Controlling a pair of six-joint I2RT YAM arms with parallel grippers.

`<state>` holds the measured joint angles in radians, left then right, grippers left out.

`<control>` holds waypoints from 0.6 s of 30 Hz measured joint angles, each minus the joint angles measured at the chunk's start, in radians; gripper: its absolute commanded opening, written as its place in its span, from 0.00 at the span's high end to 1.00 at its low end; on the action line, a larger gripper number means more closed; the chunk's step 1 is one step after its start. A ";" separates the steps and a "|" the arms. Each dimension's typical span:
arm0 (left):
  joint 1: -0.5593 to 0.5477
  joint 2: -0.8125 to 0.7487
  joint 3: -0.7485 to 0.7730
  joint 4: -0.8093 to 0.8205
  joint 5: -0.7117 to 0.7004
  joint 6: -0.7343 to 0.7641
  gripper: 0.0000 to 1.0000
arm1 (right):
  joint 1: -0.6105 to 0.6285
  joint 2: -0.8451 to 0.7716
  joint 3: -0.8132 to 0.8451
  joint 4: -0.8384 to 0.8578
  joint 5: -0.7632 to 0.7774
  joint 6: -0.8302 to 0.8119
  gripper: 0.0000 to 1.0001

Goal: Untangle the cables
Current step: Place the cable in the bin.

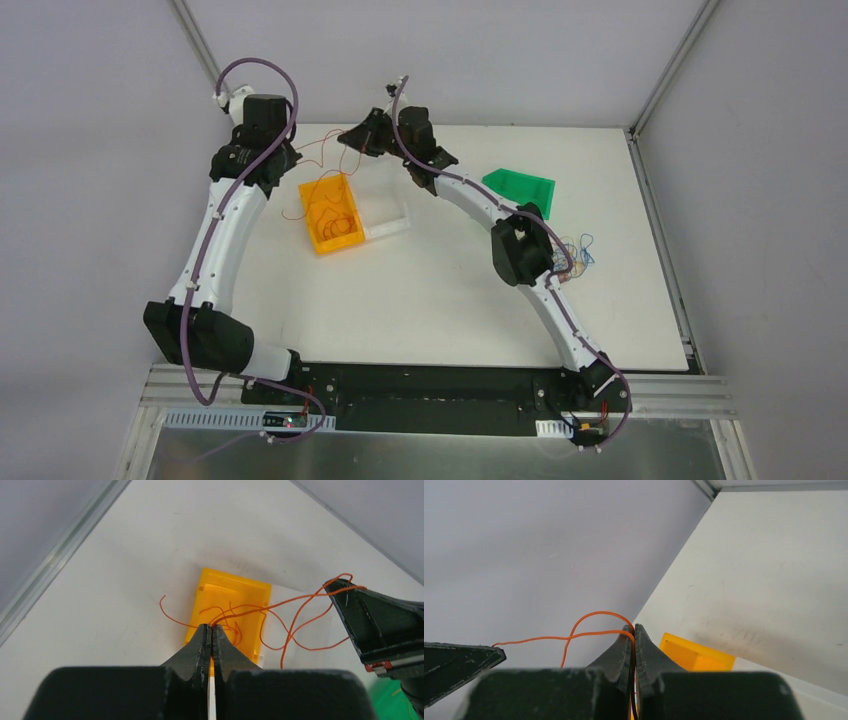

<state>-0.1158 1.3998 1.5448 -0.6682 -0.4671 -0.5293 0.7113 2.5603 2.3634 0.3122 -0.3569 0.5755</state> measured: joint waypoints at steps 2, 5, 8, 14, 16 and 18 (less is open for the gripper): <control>-0.001 0.032 0.008 0.006 0.053 0.000 1.00 | -0.018 0.000 -0.016 0.001 0.000 0.005 1.00; 0.000 0.081 0.009 0.005 0.112 -0.006 1.00 | -0.037 0.000 -0.032 0.003 0.000 0.010 1.00; 0.000 0.130 0.008 0.004 0.162 -0.018 1.00 | -0.054 -0.010 -0.084 0.032 0.000 0.016 1.00; 0.000 0.187 0.008 0.004 0.234 -0.033 1.00 | -0.079 -0.052 -0.235 0.068 -0.005 0.046 1.00; 0.000 0.196 0.008 0.004 0.250 -0.035 1.00 | -0.089 -0.069 -0.278 0.089 -0.012 0.055 1.00; -0.001 0.200 0.008 0.005 0.259 -0.040 1.00 | -0.097 -0.095 -0.332 0.117 -0.019 0.068 1.00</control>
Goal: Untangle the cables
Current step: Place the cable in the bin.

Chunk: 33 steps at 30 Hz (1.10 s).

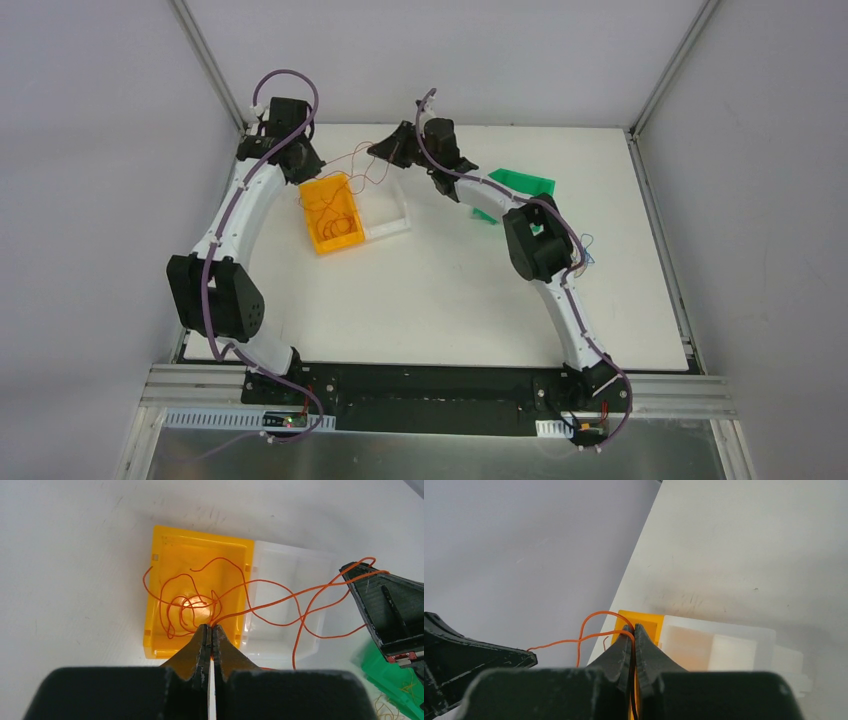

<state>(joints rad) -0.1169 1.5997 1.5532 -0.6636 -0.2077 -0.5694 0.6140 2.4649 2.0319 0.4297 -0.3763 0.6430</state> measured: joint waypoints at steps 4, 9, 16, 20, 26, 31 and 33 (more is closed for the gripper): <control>-0.002 0.003 0.000 0.001 0.018 -0.012 1.00 | -0.011 -0.056 -0.083 0.055 -0.009 0.020 1.00; -0.008 0.013 -0.001 0.004 0.022 -0.017 1.00 | -0.015 -0.105 -0.119 0.096 -0.015 0.031 1.00; -0.008 0.066 -0.012 0.012 -0.062 -0.011 1.00 | 0.013 -0.117 -0.117 0.084 -0.024 -0.007 1.00; -0.006 0.110 -0.014 0.013 -0.150 0.009 1.00 | 0.071 -0.106 -0.070 0.016 -0.016 -0.056 1.00; -0.006 0.193 -0.021 0.013 -0.222 0.039 1.00 | 0.174 -0.034 0.102 -0.069 0.032 -0.113 1.00; -0.006 0.249 -0.030 0.011 -0.237 0.044 1.00 | 0.208 0.014 0.127 -0.149 0.111 -0.131 1.00; -0.006 0.259 -0.031 0.008 -0.243 0.045 0.99 | 0.208 0.031 0.123 -0.182 0.141 -0.129 1.00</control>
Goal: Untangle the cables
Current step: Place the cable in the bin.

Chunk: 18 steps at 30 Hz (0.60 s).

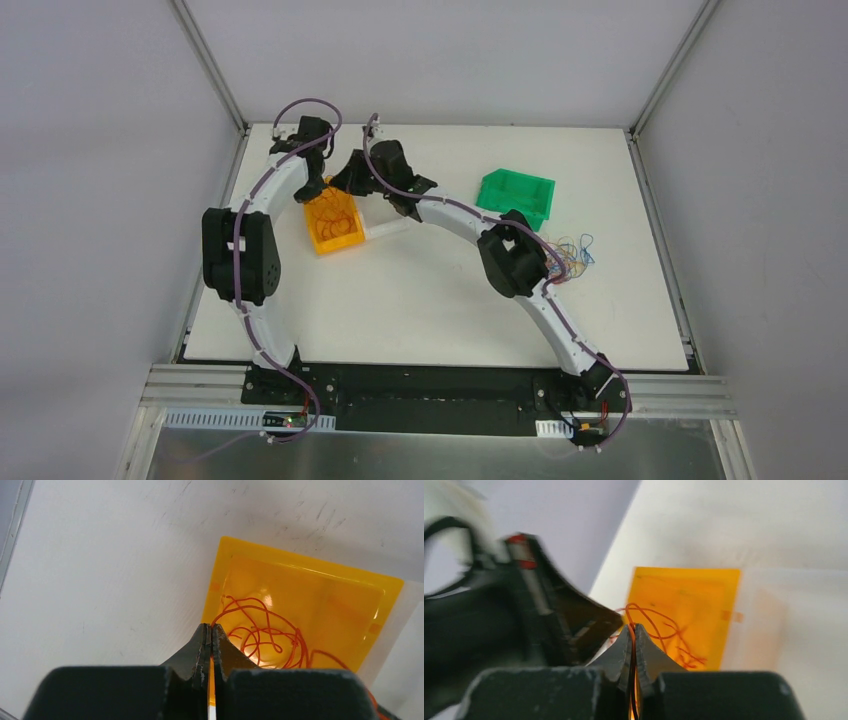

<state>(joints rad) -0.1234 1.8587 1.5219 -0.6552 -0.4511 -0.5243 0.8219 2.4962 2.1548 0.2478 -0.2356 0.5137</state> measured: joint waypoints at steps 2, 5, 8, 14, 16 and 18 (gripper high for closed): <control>0.000 0.000 0.000 0.000 -0.006 0.000 0.96 | -0.002 0.008 -0.019 -0.031 0.032 0.005 1.00; 0.000 0.000 0.000 0.001 -0.005 0.002 0.88 | -0.002 0.022 -0.026 -0.071 0.065 0.009 1.00; 0.000 0.000 0.000 0.002 -0.003 0.013 0.70 | 0.003 0.036 -0.021 -0.115 0.094 0.002 1.00; 0.000 -0.017 0.000 0.001 0.010 0.040 0.45 | 0.038 0.044 0.005 -0.172 0.149 -0.023 1.00; 0.000 -0.042 0.000 0.001 0.024 0.047 0.42 | 0.048 0.050 0.021 -0.192 0.163 -0.033 0.95; 0.000 -0.075 0.000 0.001 0.032 0.053 0.37 | 0.059 0.054 0.034 -0.209 0.189 -0.045 0.89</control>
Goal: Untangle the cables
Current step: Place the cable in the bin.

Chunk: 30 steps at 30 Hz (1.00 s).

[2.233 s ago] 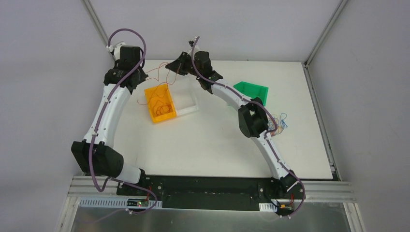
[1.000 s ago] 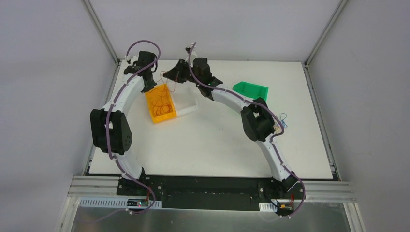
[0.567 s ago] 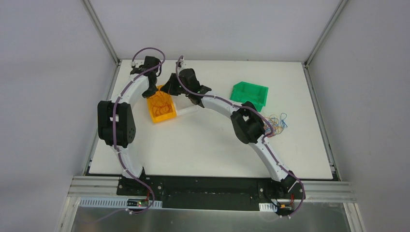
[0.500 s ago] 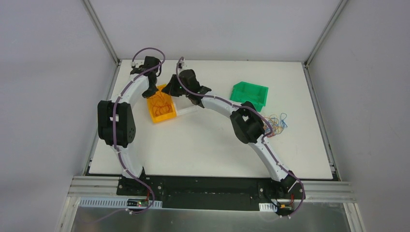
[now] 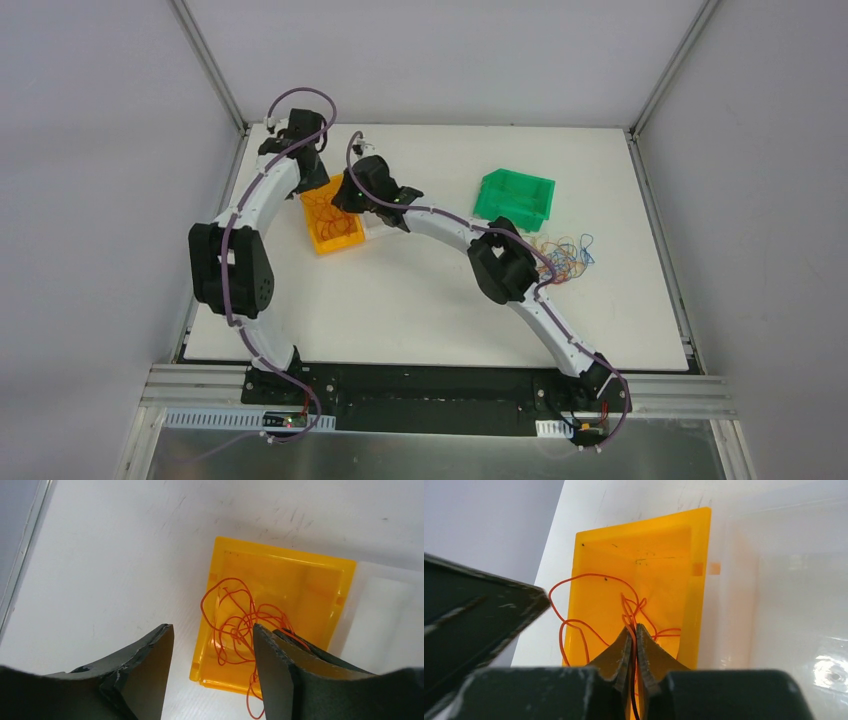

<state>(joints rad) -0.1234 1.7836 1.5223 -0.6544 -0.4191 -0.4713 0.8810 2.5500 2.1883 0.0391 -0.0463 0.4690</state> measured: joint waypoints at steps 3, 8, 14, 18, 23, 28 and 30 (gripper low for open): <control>0.000 -0.051 0.000 -0.001 0.011 0.008 0.33 | 0.009 0.000 0.011 -0.018 0.039 -0.011 0.80; 0.001 -0.125 0.000 -0.014 0.048 0.024 0.33 | 0.013 0.000 0.026 -0.021 0.076 -0.020 0.65; 0.016 -0.152 -0.007 -0.040 0.134 0.022 0.31 | 0.013 -0.008 0.029 -0.021 0.098 -0.033 0.45; 0.030 -0.152 -0.042 -0.046 0.209 0.012 0.28 | 0.011 -0.026 0.029 -0.031 0.113 -0.039 0.36; 0.034 -0.163 -0.089 -0.055 0.293 0.006 0.26 | -0.006 -0.047 0.029 -0.053 0.112 -0.036 0.29; 0.033 -0.210 -0.134 -0.064 0.386 -0.016 0.24 | -0.041 -0.068 0.018 -0.056 0.098 -0.020 0.28; 0.033 -0.232 -0.146 -0.065 0.415 -0.027 0.23 | -0.057 -0.094 -0.007 -0.056 0.090 -0.006 0.27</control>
<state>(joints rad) -0.0902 1.5520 1.3766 -0.7197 -0.0044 -0.4980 0.8242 2.4557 2.1815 -0.0170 0.0433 0.4625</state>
